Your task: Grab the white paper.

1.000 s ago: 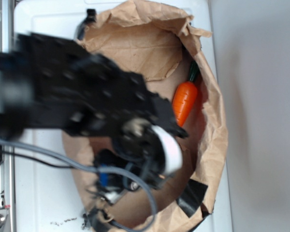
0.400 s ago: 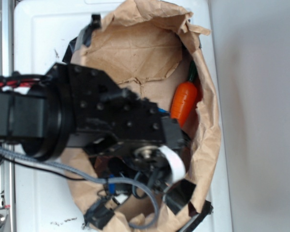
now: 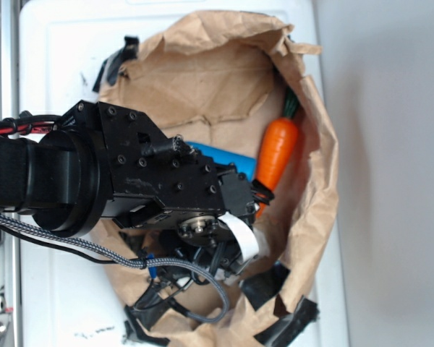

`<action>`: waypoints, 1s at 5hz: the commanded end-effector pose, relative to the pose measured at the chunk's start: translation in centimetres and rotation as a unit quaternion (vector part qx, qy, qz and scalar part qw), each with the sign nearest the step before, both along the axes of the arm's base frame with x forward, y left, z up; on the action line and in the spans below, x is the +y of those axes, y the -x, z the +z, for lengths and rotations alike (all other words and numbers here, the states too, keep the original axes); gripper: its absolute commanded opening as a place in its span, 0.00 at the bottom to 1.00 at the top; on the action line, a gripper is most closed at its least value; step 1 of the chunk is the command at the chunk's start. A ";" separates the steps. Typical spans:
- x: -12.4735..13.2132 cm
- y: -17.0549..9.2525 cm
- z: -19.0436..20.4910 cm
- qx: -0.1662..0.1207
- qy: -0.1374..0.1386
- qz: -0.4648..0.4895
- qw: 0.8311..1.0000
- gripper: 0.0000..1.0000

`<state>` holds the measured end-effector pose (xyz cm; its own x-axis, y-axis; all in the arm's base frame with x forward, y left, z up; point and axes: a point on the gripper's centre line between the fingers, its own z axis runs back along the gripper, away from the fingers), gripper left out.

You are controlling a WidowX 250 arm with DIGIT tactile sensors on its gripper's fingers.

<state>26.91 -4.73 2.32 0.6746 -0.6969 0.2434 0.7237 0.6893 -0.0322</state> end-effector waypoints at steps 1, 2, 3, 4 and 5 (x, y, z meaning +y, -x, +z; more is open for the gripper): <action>0.6 0.0 2.8 -0.007 0.023 -0.005 1.000 0.00; 2.7 -1.2 6.7 -0.011 0.046 0.026 0.999 0.00; 5.3 -1.9 10.0 0.018 0.040 0.078 0.996 0.00; 7.2 -2.3 12.0 0.005 0.039 0.088 0.995 0.00; 8.4 -2.4 12.7 0.009 0.058 0.065 0.996 0.04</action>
<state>29.48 3.70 12.89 0.7750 -0.5724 0.2680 0.6243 0.7594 -0.1833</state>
